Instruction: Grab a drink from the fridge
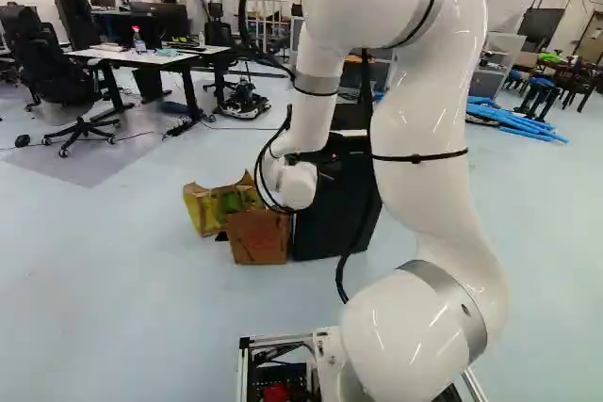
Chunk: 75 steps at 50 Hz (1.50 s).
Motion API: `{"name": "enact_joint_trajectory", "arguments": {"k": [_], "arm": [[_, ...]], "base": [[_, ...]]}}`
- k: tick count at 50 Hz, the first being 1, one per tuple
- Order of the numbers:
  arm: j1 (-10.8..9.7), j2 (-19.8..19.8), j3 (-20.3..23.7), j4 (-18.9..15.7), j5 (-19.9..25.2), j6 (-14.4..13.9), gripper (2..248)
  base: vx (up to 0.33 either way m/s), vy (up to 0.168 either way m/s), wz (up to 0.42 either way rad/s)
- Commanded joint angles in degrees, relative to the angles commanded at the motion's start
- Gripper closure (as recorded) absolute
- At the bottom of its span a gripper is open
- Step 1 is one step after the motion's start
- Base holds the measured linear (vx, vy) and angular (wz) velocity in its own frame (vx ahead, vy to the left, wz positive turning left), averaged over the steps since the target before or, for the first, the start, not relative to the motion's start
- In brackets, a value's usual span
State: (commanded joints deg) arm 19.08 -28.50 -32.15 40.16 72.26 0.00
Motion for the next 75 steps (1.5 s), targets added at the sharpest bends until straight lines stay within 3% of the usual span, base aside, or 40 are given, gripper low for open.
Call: {"name": "enact_joint_trajectory", "arguments": {"k": [35,53,75], "arm": [[2.24,-6.84,-3.45,6.12,8.24,0.00,3],[3.28,-7.55,-4.62,6.32,8.39,0.00,3],[2.99,-8.99,-6.99,6.46,8.56,0.00,3]], "base": [[0.000,0.000,0.000],[0.000,0.000,0.000],[0.000,0.000,0.000]]}}
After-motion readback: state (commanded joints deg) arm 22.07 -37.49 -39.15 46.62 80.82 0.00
